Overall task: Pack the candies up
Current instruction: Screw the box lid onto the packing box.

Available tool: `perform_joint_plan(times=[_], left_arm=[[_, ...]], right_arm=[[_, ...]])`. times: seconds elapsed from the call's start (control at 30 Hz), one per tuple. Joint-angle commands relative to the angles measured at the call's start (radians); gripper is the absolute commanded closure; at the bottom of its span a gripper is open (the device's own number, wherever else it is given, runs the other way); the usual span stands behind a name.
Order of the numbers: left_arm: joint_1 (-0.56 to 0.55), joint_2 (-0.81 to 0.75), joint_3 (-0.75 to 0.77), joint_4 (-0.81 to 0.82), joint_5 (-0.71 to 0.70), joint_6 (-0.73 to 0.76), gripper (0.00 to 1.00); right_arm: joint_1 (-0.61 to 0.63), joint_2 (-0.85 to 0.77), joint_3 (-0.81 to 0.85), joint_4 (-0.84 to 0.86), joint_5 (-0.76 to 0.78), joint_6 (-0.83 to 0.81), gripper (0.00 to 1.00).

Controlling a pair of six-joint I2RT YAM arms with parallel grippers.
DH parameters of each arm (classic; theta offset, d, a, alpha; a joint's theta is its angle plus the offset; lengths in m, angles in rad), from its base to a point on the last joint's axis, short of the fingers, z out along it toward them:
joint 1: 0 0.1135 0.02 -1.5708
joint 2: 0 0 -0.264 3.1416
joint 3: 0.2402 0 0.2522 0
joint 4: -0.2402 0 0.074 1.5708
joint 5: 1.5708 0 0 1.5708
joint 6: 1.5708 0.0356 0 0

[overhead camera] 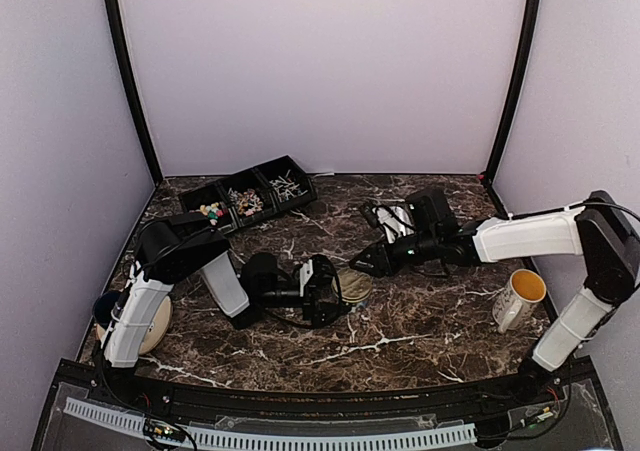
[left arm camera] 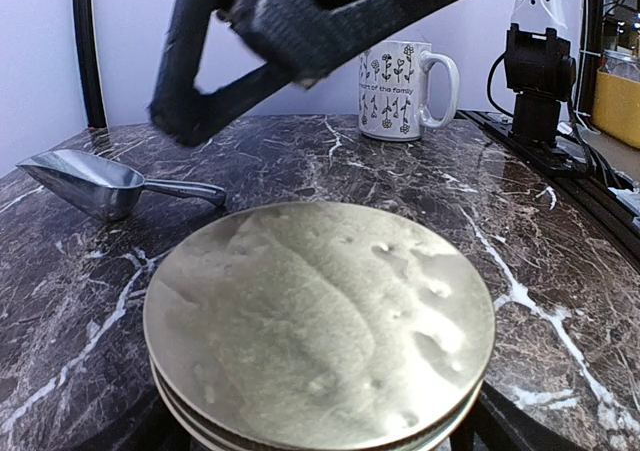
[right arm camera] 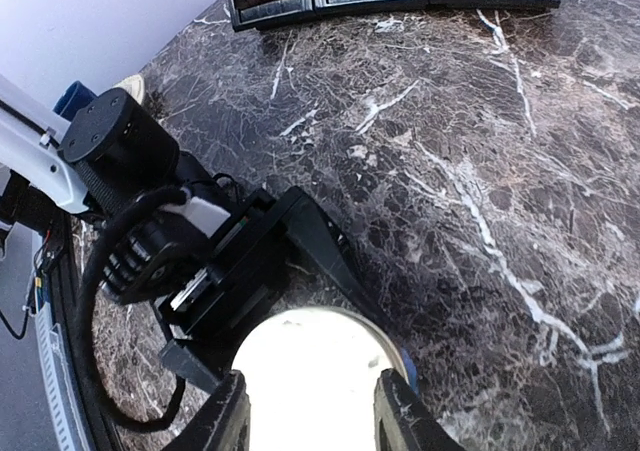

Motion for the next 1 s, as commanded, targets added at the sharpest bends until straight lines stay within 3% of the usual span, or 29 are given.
perform_joint_plan(times=[0.0,0.23,0.97], left_arm=[[0.01,0.067,-0.023,-0.167,-0.011,0.027,0.12],[0.009,0.069,-0.019,-0.172,-0.011,0.028,0.12],[0.009,0.072,-0.013,-0.179,-0.006,0.029,0.13]], right_arm=[[-0.023,0.107,0.091,0.059,-0.121,-0.047,0.55],[-0.036,0.22,0.197,0.031,-0.213,-0.069,0.52],[-0.047,0.292,0.204,0.057,-0.283,-0.066,0.6]])
